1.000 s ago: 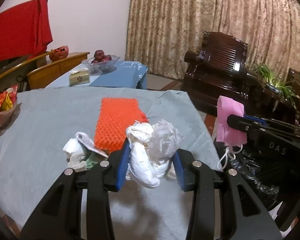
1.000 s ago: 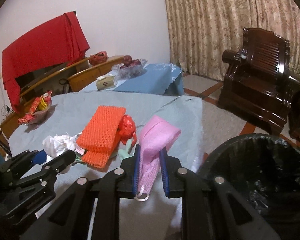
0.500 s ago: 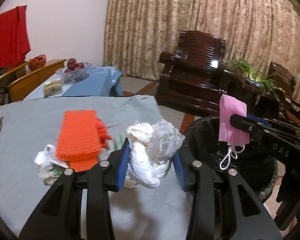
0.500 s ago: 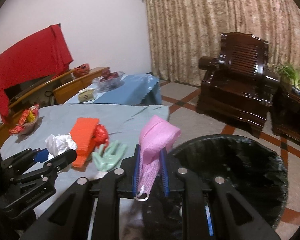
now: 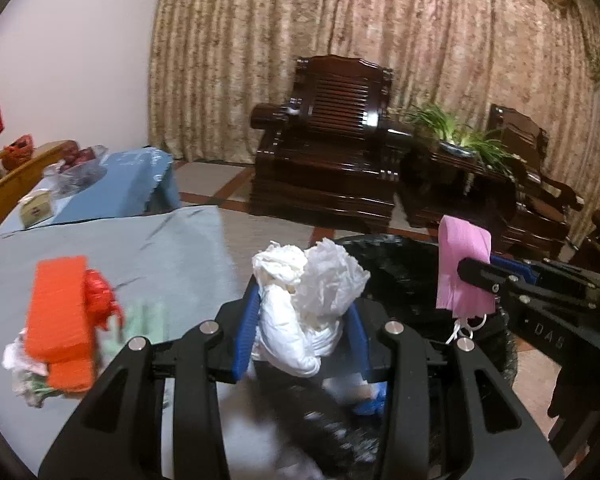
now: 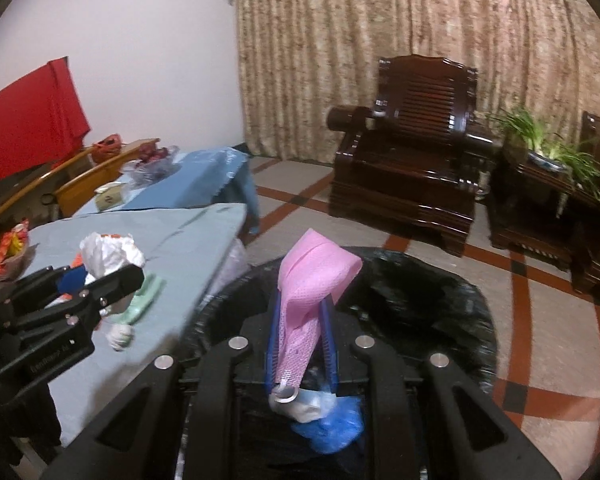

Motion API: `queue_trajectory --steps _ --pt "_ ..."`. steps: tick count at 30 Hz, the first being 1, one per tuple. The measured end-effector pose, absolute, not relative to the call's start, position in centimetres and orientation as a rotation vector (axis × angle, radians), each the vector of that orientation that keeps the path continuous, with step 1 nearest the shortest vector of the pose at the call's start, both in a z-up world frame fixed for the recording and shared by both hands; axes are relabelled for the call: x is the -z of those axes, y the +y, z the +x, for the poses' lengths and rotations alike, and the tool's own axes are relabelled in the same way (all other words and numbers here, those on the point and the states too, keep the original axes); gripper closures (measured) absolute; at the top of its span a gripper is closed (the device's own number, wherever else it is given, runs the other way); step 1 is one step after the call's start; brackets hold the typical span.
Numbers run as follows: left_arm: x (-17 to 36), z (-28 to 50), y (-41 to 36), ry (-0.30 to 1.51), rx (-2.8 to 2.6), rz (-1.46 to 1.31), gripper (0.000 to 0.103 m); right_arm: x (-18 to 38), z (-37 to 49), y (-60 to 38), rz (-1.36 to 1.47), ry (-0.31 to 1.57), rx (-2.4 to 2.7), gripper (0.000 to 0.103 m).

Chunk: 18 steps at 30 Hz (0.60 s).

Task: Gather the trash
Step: 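Carry the tissues and mask over the bin and open both grippers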

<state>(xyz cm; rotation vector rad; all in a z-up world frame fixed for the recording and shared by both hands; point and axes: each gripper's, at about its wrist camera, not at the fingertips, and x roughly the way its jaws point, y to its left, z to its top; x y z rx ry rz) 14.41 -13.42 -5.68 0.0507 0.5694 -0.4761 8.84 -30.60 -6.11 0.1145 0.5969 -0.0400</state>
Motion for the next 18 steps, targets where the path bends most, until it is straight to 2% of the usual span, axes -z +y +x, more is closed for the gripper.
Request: queue_trajectory --steps 8,18 --pt "7.7 15.7 -18.2 0.602 0.555 0.069 0.064 7.6 8.9 -33.6 0.121 0.627 0.102 0.085" --pt "10.4 17.3 -20.2 0.671 0.591 0.076 0.064 10.2 8.6 -35.6 0.132 0.678 0.127 0.085"
